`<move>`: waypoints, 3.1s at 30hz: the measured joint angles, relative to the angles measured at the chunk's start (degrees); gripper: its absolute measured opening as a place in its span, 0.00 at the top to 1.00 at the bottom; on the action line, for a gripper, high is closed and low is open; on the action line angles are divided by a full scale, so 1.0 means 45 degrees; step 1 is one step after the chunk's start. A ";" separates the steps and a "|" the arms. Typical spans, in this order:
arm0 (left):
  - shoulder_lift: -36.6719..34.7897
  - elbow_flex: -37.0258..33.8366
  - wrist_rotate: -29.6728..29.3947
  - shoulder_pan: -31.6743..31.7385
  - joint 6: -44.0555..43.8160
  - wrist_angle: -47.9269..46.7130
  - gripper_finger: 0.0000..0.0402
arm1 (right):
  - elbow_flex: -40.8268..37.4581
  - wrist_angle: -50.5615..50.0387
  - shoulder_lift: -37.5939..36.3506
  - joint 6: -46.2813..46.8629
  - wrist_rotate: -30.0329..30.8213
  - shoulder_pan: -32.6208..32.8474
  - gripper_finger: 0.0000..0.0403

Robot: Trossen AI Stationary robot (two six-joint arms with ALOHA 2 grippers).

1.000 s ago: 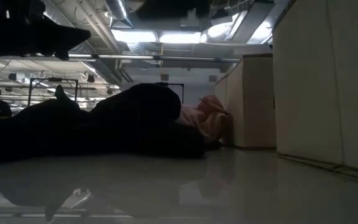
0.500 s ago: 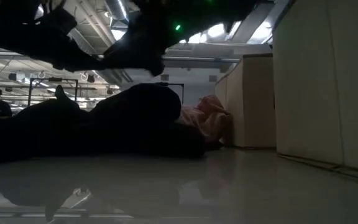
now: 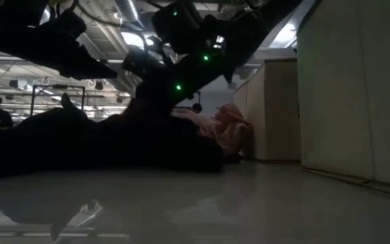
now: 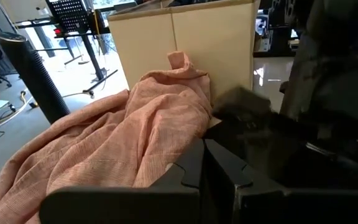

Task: Sort clothes
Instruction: Put the black sock into the bottom laundry organizer

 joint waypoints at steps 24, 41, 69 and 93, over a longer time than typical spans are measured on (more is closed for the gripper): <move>0.0003 0.0000 -0.0002 0.0000 0.0000 -0.0066 0.99 | -0.0010 -0.5967 -0.3653 0.0732 -0.0015 0.0181 0.50; 0.0008 0.0000 0.0000 0.0008 0.0084 0.0104 0.99 | 0.0358 0.3840 0.1282 0.1582 -0.0457 0.0181 0.50; 0.0019 0.0000 0.0003 0.0010 -0.0003 -0.0076 0.99 | 0.6490 -1.3160 0.0520 -0.0769 -0.0106 0.1003 0.50; 0.0019 0.0000 0.0002 0.0010 -0.0005 -0.0076 0.99 | 0.2707 -0.5163 0.0520 -0.6097 -0.0666 0.1896 0.50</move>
